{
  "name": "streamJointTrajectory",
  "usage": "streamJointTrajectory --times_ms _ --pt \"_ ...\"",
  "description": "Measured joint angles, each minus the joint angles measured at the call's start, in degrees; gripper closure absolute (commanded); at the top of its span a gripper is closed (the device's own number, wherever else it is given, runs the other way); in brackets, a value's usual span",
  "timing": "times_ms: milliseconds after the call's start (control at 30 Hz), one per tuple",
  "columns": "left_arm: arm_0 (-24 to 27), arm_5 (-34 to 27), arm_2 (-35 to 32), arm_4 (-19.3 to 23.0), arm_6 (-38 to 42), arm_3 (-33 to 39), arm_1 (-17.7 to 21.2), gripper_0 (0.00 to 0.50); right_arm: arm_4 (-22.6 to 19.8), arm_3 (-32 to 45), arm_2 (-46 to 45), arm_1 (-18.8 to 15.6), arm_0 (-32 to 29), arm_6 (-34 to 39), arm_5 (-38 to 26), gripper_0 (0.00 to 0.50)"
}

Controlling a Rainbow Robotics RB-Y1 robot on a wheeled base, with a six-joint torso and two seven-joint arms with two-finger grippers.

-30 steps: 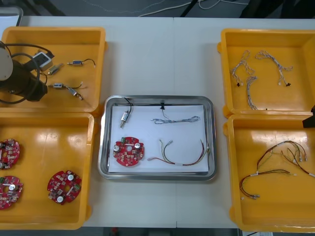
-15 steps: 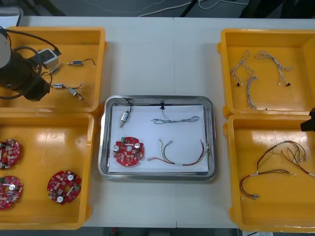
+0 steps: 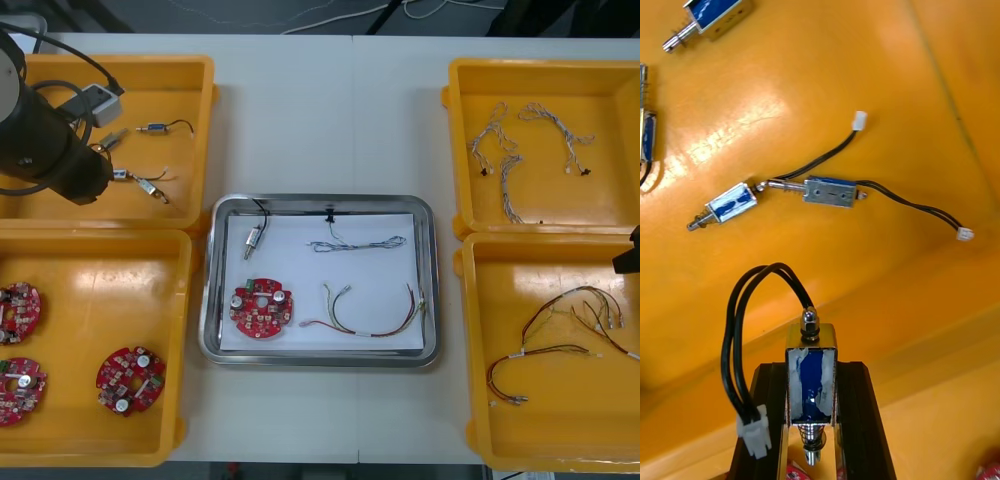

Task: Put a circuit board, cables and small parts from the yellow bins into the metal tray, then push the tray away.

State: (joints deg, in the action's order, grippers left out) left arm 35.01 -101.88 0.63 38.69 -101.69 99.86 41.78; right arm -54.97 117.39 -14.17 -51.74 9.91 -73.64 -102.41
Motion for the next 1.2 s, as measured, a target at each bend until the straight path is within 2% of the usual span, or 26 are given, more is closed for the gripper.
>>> streamJointTrajectory --times_ms 133,200,400,500,967,1200 --pt "0.0 -1.91 0.59 0.31 0.88 3.7 0.0 0.5 0.01 0.0 0.0 0.0 0.0 0.01 -0.39 0.0" --pt "0.0 -2.61 1.67 0.31 4.2 5.65 0.0 0.5 0.01 0.0 0.0 0.0 -0.01 0.01 -0.62 0.0" --pt "0.0 -2.96 5.48 0.3 25.43 9.61 -0.15 0.5 0.0 0.0 0.0 0.0 -0.01 0.01 -0.77 0.0" --pt "0.0 -2.97 6.83 0.21 32.39 10.71 -0.65 0.5 -0.01 0.0 0.0 0.0 -0.01 0.01 -0.77 0.0" --pt "0.0 -2.97 14.58 -4.91 32.98 15.32 -4.45 0.5 -0.01 0.0 0.0 0.0 -0.01 0.01 -0.77 0.0" --pt "0.0 -2.97 18.77 -6.91 37.01 17.43 -5.84 0.5 -0.01 0.0 0.0 0.0 -0.01 0.01 -0.77 0.0"
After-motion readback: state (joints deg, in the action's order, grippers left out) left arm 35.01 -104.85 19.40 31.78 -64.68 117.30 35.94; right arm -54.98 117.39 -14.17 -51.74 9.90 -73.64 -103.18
